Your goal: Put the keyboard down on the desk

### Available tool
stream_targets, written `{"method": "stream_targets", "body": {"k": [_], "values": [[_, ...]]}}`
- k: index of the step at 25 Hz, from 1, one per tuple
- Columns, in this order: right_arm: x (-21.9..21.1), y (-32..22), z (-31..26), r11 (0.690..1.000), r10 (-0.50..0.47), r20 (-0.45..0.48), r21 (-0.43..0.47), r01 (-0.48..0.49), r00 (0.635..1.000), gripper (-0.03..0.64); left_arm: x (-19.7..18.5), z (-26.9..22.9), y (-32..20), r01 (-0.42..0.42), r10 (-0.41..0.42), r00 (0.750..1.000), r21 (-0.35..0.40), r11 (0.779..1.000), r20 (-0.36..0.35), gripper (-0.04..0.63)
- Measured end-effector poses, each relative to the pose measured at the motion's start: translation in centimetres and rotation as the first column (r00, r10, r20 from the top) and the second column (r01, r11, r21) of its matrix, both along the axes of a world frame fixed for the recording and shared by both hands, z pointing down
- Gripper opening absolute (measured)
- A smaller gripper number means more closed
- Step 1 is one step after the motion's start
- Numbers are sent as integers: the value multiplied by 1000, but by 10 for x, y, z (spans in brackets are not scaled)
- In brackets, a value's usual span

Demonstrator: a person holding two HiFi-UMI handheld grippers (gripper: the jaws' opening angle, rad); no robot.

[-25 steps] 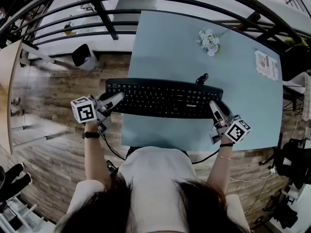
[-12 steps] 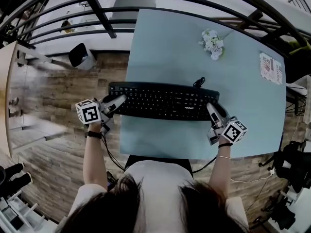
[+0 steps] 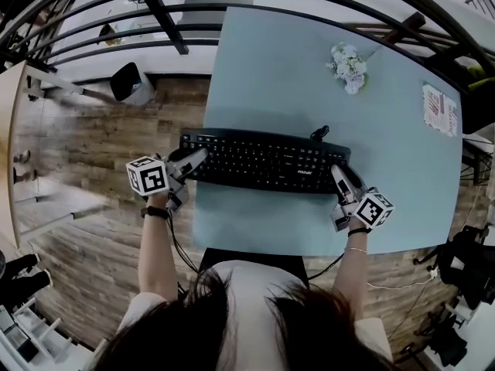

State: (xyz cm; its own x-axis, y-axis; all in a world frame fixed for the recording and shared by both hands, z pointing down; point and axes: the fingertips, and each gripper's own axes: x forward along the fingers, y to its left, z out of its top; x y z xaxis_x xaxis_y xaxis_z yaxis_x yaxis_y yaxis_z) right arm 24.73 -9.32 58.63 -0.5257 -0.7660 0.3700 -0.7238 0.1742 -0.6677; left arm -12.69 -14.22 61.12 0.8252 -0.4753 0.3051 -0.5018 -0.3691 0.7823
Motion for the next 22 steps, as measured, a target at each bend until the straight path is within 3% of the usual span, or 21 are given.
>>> {"method": "stream_targets", "body": {"k": [7, 15, 22], "values": [[10, 10, 15, 998, 64, -13, -20, -65, 998, 156, 3, 10, -3, 32, -32, 995, 1, 999, 90, 281], [27, 20, 25, 991, 122, -95, -37, -126, 988, 163, 17, 16, -2, 57, -62, 984, 32, 998, 166, 299], [32, 16, 31, 993, 97, -181, -48, -107, 979, 169, 17, 22, -4, 71, -89, 950, 71, 995, 298, 330]]}}
